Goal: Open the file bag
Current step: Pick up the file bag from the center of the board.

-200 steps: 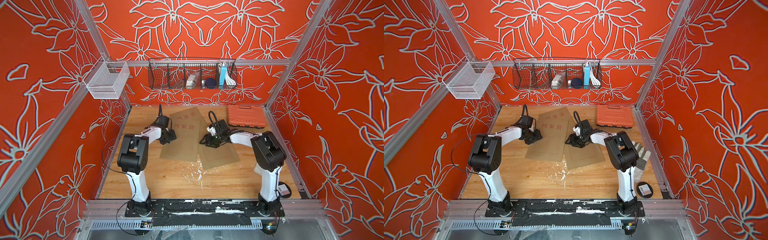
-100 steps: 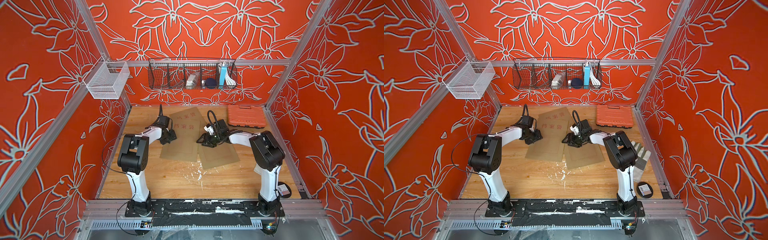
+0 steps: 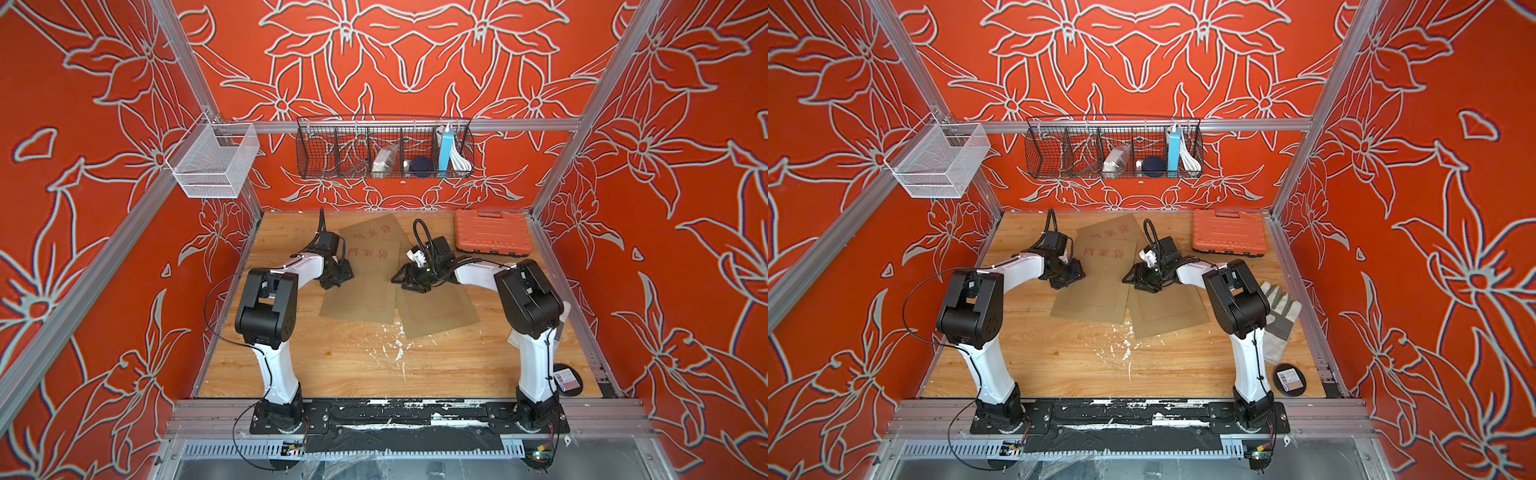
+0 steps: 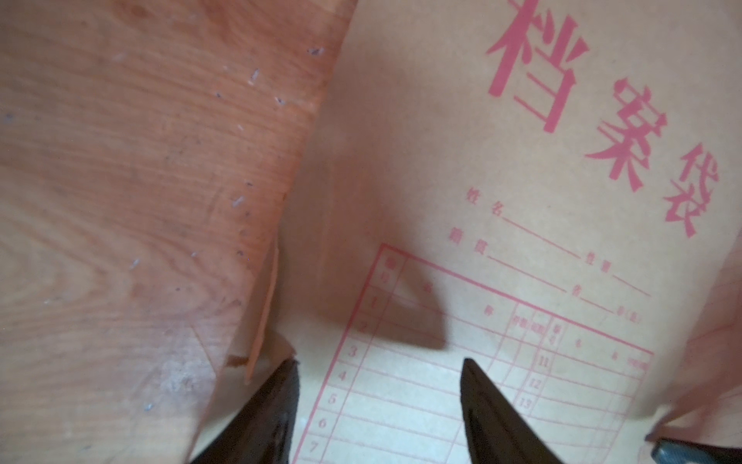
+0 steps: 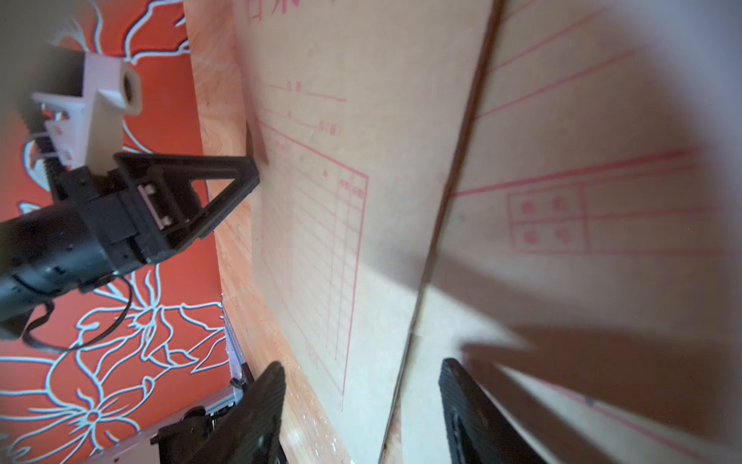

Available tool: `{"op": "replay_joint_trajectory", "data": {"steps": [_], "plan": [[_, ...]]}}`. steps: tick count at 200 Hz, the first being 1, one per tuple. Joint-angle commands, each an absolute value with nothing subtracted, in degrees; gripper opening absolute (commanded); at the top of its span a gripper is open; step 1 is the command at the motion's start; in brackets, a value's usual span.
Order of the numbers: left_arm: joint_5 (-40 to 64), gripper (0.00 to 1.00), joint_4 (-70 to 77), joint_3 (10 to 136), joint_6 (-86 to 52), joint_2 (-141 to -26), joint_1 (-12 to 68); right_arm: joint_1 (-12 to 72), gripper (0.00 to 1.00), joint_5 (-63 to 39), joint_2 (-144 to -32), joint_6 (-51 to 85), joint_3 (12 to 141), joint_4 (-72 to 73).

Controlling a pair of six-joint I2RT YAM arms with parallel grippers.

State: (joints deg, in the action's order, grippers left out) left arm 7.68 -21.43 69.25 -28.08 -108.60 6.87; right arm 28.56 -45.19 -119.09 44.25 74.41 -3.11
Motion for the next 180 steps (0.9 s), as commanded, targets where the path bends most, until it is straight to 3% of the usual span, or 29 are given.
{"op": "replay_joint_trajectory", "data": {"steps": [1,180], "plan": [[9.43,0.65,-27.86,67.15,-27.97,-111.46,8.17,28.82,0.63,-43.33,-121.14,46.73,76.16,-3.57],[8.94,0.65,-27.86,65.84,-28.57,-111.05,9.03,29.31,0.64,-49.64,-121.74,60.49,72.52,16.05]]}}
